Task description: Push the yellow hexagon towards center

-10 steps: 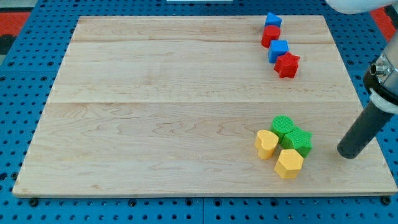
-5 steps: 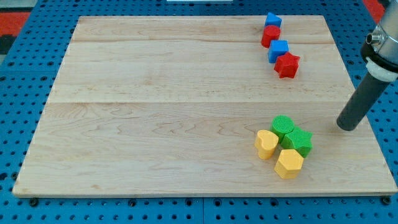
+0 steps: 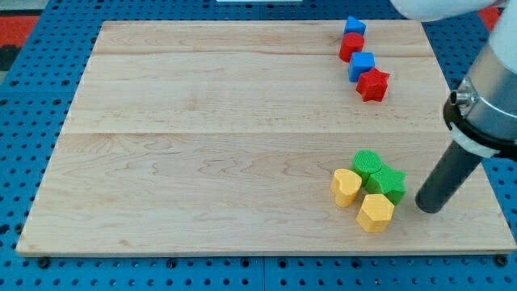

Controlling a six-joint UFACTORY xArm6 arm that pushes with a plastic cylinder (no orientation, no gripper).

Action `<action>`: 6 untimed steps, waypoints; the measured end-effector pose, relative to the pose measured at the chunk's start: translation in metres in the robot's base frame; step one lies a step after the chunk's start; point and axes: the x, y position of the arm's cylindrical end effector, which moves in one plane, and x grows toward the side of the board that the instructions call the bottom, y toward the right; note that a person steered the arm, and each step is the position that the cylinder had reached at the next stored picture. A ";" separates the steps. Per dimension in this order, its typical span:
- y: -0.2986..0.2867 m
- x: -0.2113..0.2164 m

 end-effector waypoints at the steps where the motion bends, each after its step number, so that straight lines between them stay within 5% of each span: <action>1: -0.001 0.000; 3: 0.014 0.010; 6: -0.081 -0.001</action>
